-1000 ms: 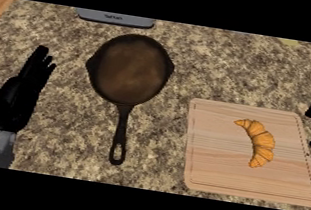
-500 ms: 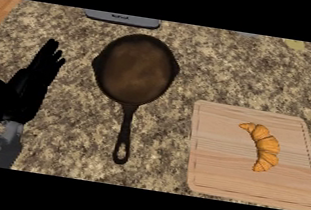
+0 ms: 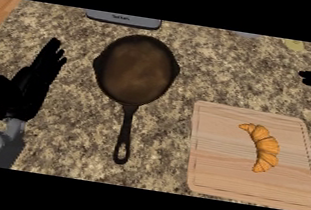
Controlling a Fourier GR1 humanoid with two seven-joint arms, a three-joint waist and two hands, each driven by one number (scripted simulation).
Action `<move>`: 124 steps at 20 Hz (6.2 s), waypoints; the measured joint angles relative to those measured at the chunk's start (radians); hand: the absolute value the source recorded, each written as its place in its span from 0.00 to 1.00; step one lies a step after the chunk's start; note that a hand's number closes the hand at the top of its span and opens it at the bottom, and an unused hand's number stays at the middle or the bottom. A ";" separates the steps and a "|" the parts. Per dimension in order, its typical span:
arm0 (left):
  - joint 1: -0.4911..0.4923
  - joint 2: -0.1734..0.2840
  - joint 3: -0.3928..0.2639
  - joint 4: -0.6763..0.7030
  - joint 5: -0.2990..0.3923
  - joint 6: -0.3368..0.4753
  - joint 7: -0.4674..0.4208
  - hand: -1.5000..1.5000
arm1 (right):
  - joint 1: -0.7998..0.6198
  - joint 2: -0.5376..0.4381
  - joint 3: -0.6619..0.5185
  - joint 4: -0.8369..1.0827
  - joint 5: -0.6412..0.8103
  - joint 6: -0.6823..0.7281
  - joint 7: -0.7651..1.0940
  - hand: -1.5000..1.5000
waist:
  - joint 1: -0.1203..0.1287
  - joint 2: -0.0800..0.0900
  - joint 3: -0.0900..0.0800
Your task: Pick the croissant from the cutting board and place it in the pan
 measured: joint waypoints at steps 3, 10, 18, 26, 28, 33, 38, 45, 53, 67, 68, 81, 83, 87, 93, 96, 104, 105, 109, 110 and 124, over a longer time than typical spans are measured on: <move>0.005 0.001 0.009 -0.006 0.004 -0.006 0.008 0.50 | -0.020 -0.006 0.082 -0.015 0.092 -0.005 0.016 0.00 | -0.005 -0.003 -0.001; 0.013 0.005 0.034 -0.006 0.004 -0.025 0.016 0.50 | -0.049 -0.036 0.244 -0.030 0.280 0.023 0.049 0.00 | -0.014 -0.005 -0.001; 0.033 -0.020 0.058 -0.026 -0.025 -0.027 0.031 0.50 | 0.022 -0.060 0.255 -0.169 0.417 -0.016 0.073 0.00 | -0.033 -0.009 -0.001; 0.035 -0.067 0.063 -0.022 -0.079 -0.034 0.031 0.50 | 0.113 0.001 0.196 -0.299 0.515 -0.008 0.142 0.00 | -0.035 -0.009 -0.001; 0.037 -0.068 0.077 -0.023 -0.082 -0.050 0.034 0.50 | 0.141 0.015 0.178 -0.355 0.523 0.019 0.156 0.00 | -0.036 -0.010 -0.001; 0.024 -0.076 0.114 -0.003 -0.086 -0.081 0.038 0.50 | 0.137 0.095 0.175 -0.367 0.609 0.065 0.210 0.00 | -0.032 -0.009 -0.001; 0.045 -0.091 0.129 -0.035 -0.103 -0.097 0.052 0.50 | 0.151 0.167 0.167 -0.354 0.701 0.069 0.253 0.00 | -0.031 -0.008 -0.001; 0.044 -0.114 0.150 -0.054 -0.130 -0.113 0.078 0.50 | 0.117 0.253 0.151 -0.229 0.800 0.041 0.209 0.00 | -0.028 -0.008 -0.001; 0.044 -0.145 0.172 -0.052 -0.161 -0.135 0.080 0.50 | 0.082 0.337 0.127 -0.100 0.903 -0.006 0.161 0.00 | -0.028 -0.008 -0.001; 0.051 -0.167 0.217 -0.061 -0.182 -0.187 0.090 0.50 | 0.076 0.462 0.104 0.071 1.014 -0.095 0.096 1.00 | -0.028 -0.010 -0.006; 0.041 -0.170 0.216 -0.064 -0.185 -0.181 0.104 0.50 | 0.067 0.466 0.105 0.081 1.018 -0.105 0.081 1.00 | -0.028 -0.011 -0.007; 0.039 -0.192 0.225 -0.065 -0.212 -0.187 0.105 0.50 | 0.048 0.499 0.025 0.166 0.999 -0.206 -0.038 1.00 | -0.031 -0.015 -0.011; 0.039 -0.190 0.228 -0.068 -0.212 -0.186 0.111 0.50 | 0.042 0.589 0.028 0.132 1.008 -0.158 0.081 1.00 | -0.035 -0.018 -0.013; 0.034 -0.188 0.222 -0.063 -0.214 -0.191 0.115 0.50 | 0.027 0.762 0.027 0.101 1.015 -0.104 0.339 1.00 | -0.023 -0.023 -0.015; 0.021 -0.200 0.202 -0.051 -0.214 -0.200 0.119 0.50 | -0.056 0.867 0.042 0.022 0.997 -0.145 0.681 1.00 | 0.021 -0.031 -0.006; 0.012 -0.207 0.186 -0.042 -0.214 -0.209 0.121 0.50 | -0.129 0.884 0.074 -0.032 1.000 -0.180 0.851 1.00 | 0.048 -0.033 -0.006; -0.032 -0.226 0.147 -0.020 -0.220 -0.228 0.119 0.50 | -0.342 0.899 0.197 -0.114 0.969 -0.201 1.321 1.00 | 0.117 -0.020 -0.007; -0.039 -0.229 0.142 -0.017 -0.222 -0.228 0.121 0.50 | -0.368 0.899 0.212 -0.116 0.959 -0.200 1.380 1.00 | 0.125 -0.018 -0.007; -0.061 -0.240 0.128 -0.004 -0.229 -0.230 0.117 0.50 | -0.468 0.900 0.266 -0.106 0.906 -0.217 1.620 1.00 | 0.144 -0.007 -0.007; -0.065 -0.240 0.127 -0.003 -0.228 -0.232 0.117 0.50 | -0.493 0.900 0.278 -0.098 0.892 -0.226 1.678 1.00 | 0.149 -0.005 -0.007; -0.067 -0.239 0.159 0.013 -0.238 -0.204 0.103 0.50 | -0.699 0.891 0.409 0.121 0.700 -0.442 1.896 1.00 | 0.078 0.007 -0.004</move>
